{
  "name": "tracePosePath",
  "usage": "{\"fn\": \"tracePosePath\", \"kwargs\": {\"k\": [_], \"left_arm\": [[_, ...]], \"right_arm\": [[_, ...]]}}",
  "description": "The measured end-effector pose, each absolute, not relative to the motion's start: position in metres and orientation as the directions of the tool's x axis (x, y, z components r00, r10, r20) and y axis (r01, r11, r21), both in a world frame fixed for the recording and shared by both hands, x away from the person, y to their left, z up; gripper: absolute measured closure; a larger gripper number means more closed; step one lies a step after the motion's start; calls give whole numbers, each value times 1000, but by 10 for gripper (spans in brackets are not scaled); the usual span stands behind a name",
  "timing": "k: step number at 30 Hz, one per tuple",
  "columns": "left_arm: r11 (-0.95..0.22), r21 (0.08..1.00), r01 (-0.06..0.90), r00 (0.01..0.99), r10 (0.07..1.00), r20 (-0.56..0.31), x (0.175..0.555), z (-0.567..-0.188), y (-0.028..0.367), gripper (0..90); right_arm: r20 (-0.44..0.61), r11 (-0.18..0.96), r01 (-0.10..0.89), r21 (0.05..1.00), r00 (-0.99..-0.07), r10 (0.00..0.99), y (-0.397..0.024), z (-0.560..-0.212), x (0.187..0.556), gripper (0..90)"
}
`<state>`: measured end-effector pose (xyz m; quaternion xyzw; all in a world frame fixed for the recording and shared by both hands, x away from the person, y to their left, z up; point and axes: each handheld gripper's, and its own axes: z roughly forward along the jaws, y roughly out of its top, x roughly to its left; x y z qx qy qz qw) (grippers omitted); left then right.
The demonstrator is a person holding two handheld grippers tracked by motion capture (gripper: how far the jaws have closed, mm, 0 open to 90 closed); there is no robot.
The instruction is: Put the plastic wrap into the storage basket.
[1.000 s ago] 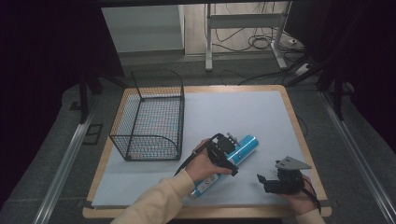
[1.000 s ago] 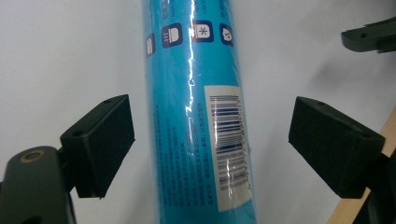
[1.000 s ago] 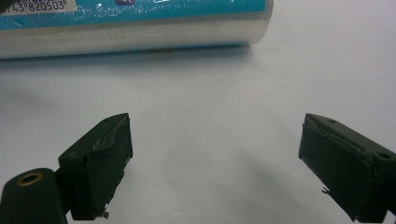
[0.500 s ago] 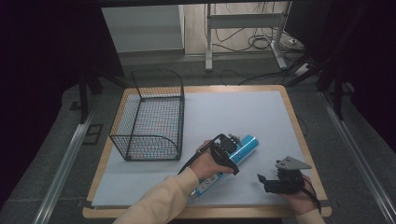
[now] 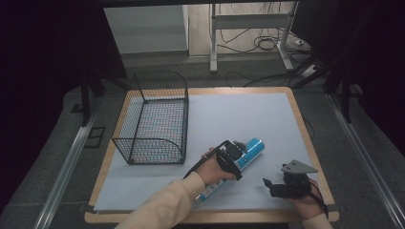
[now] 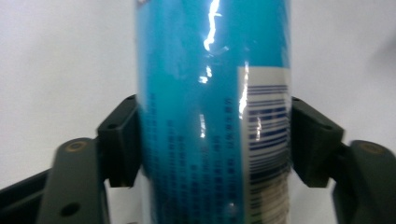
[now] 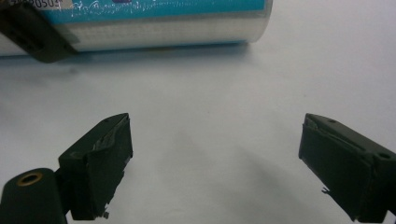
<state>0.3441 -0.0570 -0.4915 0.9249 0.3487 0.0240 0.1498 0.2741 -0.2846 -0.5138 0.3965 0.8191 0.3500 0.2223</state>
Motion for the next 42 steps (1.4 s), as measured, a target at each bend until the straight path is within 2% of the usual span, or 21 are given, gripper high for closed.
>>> {"fn": "tracePosePath", "kwargs": {"k": [12,42], "left_arm": [[-706,277,652,752,648,-119,351,-490,-51,318],[-705,336,625,768,632,-102,355,-446,-24,319]], "right_arm": [[-88,439,495,750,-582,808,-285,-514,274,100],[-94,430,489,759,-571,816,-287,-512,274,100]]}}
